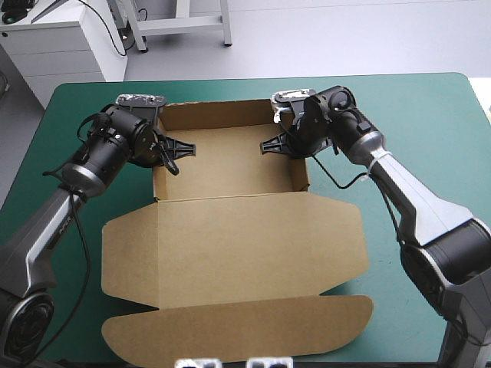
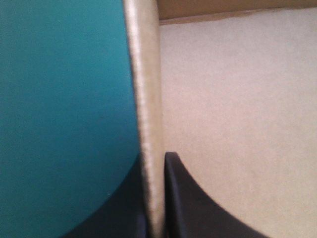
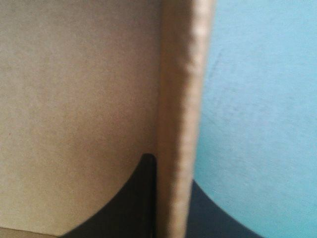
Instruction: Fold the box
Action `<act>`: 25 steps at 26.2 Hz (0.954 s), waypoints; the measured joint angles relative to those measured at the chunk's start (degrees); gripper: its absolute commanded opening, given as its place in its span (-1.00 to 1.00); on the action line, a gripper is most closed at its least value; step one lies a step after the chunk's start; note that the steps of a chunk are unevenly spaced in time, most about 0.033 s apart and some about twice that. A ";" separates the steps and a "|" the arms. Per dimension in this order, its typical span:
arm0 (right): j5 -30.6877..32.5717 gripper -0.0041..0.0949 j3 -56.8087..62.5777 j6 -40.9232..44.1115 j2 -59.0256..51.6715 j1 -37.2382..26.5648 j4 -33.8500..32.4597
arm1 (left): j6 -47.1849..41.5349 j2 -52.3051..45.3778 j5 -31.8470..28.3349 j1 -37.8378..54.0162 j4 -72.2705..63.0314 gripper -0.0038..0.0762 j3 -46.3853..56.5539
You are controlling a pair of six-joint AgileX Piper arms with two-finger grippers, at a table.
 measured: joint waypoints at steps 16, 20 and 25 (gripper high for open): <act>3.91 -0.96 8.88 3.07 -2.54 -0.51 -4.32 | 0.25 8.23 -1.02 -0.06 -9.49 -0.92 -0.46; 1.73 -0.96 11.31 3.43 -0.90 -0.70 -3.45 | 0.55 10.41 -0.84 -0.06 -9.78 -0.92 -0.46; -0.17 -0.96 11.37 3.43 3.17 -1.01 -1.04 | 1.34 12.30 -0.42 -0.06 -8.55 -0.92 -0.46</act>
